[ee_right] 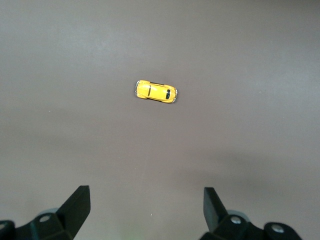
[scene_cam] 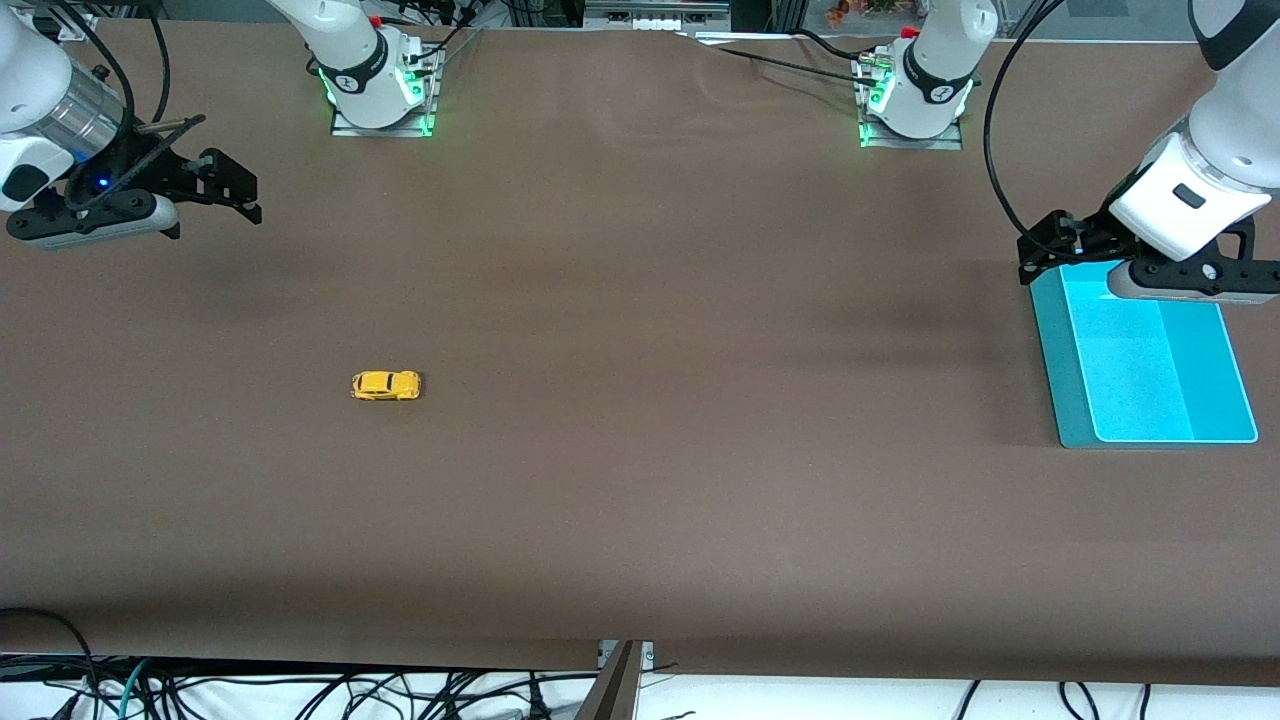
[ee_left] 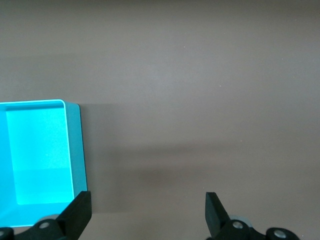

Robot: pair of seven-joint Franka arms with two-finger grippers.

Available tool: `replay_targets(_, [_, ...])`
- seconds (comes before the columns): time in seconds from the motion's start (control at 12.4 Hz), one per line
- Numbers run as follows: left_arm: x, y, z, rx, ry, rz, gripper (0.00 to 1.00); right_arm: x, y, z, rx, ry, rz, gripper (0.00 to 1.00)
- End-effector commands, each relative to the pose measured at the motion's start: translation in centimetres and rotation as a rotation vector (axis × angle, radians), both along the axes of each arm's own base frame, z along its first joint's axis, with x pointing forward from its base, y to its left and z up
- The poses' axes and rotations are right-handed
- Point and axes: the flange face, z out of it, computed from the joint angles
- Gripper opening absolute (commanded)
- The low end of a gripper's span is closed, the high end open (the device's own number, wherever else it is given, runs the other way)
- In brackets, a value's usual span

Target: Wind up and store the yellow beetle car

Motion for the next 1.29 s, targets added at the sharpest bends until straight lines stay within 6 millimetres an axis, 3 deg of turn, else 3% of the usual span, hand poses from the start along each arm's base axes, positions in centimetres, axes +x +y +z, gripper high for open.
replay_targets(0.0, [0.18, -0.24, 0.6, -0.006, -0.004, 0.001, 1.0, 0.31, -0.02, 0.71, -0.015, 0.008, -0.005, 1.0])
replay_targets(1.21, [0.15, -0.48, 0.61, -0.005, -0.005, -0.002, 1.0, 0.32, -0.29, 0.11, -0.017, 0.039, 0.002, 1.0])
